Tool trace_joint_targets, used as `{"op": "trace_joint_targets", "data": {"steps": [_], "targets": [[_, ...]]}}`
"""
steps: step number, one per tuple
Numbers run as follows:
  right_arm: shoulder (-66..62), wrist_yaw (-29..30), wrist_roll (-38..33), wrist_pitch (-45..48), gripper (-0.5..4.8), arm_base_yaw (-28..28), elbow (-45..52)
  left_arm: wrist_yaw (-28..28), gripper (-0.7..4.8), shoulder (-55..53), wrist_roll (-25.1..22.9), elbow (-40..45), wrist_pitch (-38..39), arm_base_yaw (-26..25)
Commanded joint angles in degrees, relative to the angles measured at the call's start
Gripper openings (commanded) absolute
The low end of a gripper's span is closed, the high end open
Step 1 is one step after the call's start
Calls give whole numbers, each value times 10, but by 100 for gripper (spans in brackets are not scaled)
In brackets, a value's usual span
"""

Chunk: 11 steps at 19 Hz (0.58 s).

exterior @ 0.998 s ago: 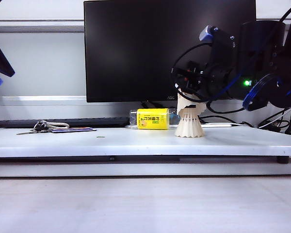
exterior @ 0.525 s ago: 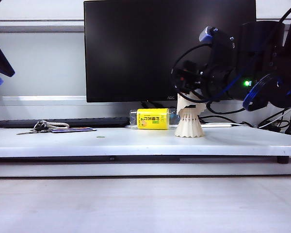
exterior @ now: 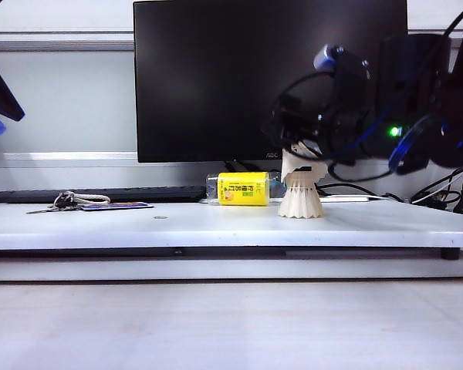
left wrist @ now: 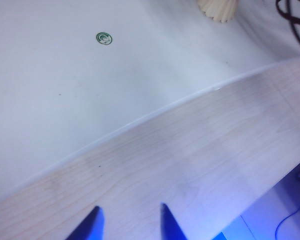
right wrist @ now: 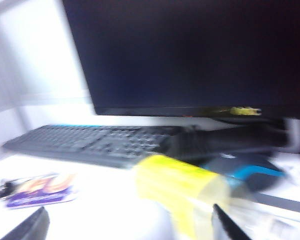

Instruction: Stack the badminton balls on the table vertically.

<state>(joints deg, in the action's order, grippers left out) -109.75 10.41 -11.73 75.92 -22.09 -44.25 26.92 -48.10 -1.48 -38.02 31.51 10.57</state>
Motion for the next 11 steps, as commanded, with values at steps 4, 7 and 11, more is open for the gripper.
{"op": "trace_joint_targets", "data": {"steps": [4,7,11], "targets": [[145,13,75,-490,433,0,-111,3,157,1,0,-1,-13,0],[150,18,75,-650,432,0,-211,3,158,1,0,-1,-15,0],[148,13,73,-782,398,0,-300,16,158,1,0,-1,-15,0]]}}
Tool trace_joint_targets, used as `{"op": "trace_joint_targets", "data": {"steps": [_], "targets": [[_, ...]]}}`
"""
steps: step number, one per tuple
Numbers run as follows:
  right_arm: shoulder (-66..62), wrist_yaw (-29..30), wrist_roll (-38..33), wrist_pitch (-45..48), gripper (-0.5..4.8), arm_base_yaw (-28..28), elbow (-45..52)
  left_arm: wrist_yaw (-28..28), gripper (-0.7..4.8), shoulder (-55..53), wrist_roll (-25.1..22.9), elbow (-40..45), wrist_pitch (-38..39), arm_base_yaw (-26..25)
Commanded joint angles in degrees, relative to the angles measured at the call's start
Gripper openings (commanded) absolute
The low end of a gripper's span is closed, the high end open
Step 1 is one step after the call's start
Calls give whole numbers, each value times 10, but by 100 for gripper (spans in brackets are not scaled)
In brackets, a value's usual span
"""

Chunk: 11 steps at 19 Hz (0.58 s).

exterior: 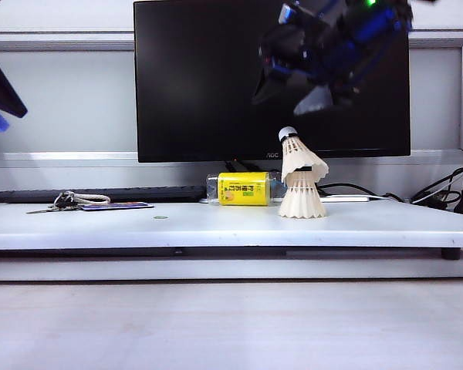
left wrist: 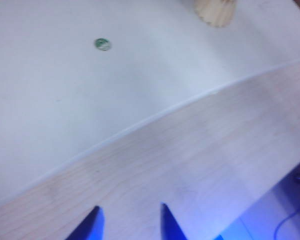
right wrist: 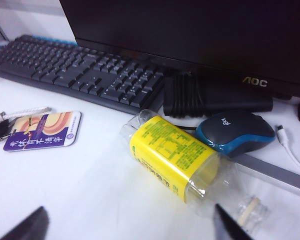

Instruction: Stack the badminton balls on the table vertically.

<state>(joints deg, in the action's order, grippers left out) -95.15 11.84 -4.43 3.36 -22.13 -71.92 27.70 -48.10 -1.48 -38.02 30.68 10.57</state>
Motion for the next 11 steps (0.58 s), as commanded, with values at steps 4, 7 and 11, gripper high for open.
{"op": "trace_joint_targets", "data": {"steps": [4,7,11], "targets": [[1,16,0,-122,368,6,-30,9,157,1,0,-1,-7,0],[0,27,2,-121,324,6,-30,11,157,1,0,-1,-7,0],[-14,27,2,-122,324,6,-30,26,157,1,0,-1,-7,0]]}}
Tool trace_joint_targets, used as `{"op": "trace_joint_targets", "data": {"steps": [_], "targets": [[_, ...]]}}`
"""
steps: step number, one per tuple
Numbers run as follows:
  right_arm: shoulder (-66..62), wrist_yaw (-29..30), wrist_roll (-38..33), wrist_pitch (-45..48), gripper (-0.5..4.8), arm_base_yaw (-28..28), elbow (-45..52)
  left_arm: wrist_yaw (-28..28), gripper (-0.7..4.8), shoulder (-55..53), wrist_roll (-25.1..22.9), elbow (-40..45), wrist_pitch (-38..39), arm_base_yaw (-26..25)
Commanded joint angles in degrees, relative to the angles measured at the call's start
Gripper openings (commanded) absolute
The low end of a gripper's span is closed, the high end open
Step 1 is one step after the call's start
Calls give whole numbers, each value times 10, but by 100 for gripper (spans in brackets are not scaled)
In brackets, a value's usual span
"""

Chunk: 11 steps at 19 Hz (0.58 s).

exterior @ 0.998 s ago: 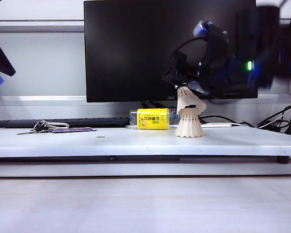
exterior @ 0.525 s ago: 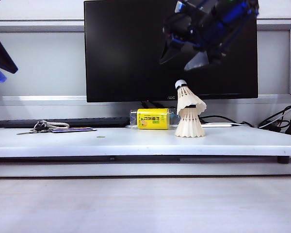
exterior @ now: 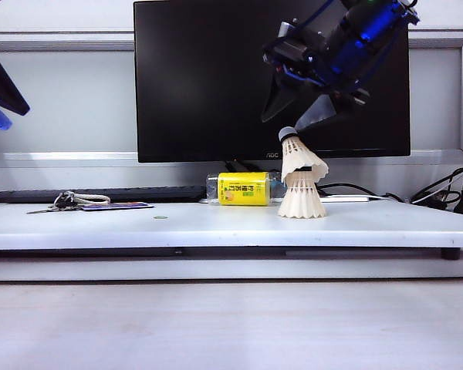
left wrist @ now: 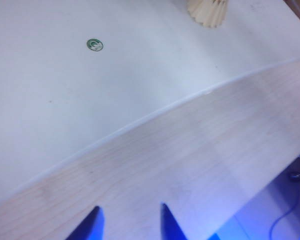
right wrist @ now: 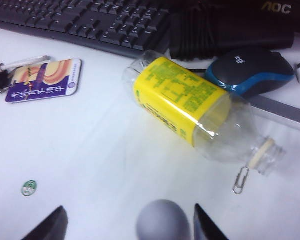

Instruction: Stack the badminton balls on the table vertically.

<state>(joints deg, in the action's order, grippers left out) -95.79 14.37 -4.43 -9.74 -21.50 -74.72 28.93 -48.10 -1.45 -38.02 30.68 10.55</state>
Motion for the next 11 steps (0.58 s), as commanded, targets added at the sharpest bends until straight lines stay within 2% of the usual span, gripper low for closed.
{"op": "trace_joint_targets", "data": {"steps": [1,6,8,11], "targets": [[-12,2,2,10,324,0,-2,14,158,1,0,-1,-7,0],[-22,-10,7,21,317,0,-2,14,157,1,0,-1,-7,0],[-24,-10,15,23,255,0,-2,14,157,1,0,-1,-7,0],[-25,-10,15,23,249,0,-2,14,157,1,0,-1,-7,0]]}}
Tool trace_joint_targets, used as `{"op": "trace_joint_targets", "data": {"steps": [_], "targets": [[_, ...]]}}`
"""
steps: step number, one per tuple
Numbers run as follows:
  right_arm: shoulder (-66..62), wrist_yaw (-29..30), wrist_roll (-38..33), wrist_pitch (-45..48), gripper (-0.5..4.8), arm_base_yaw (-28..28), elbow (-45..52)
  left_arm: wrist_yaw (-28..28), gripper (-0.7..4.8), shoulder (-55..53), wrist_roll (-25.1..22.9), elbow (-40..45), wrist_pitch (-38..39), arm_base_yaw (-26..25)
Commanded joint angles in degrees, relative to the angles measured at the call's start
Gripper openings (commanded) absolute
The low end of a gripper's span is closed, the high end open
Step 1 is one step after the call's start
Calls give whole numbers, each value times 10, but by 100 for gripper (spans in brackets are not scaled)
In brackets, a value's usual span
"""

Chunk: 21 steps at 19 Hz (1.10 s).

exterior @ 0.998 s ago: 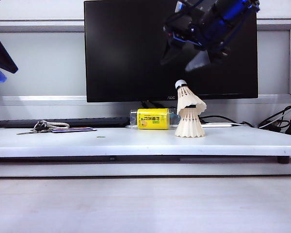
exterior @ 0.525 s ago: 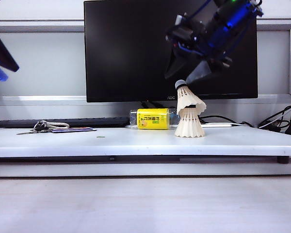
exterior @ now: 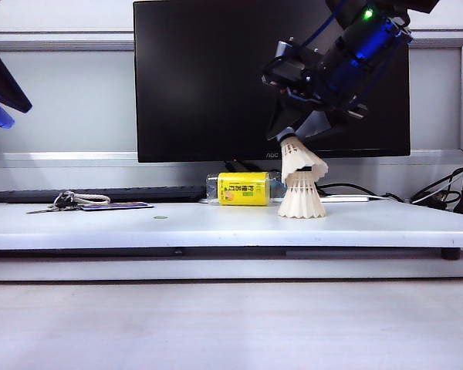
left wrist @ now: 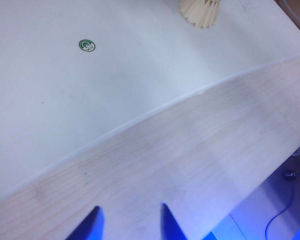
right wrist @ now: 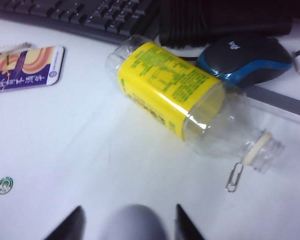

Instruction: Stack the badminton balls on the table vertically.

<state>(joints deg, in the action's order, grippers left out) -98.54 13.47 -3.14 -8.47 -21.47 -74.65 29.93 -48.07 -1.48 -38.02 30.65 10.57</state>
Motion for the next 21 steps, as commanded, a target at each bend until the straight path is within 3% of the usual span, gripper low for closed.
{"op": "trace_joint_targets", "data": {"steps": [1,6,12,14,21], "targets": [[2,-1,2,11,243,-1,-2,3,158,1,0,-1,-7,0],[2,0,4,10,199,0,-2,3,157,1,0,-1,-7,0],[2,0,4,10,196,0,-2,3,157,1,0,-1,-7,0],[2,0,4,10,165,0,-2,3,157,1,0,-1,-7,0],[2,0,8,19,165,0,-2,3,157,1,0,-1,-7,0]]}}
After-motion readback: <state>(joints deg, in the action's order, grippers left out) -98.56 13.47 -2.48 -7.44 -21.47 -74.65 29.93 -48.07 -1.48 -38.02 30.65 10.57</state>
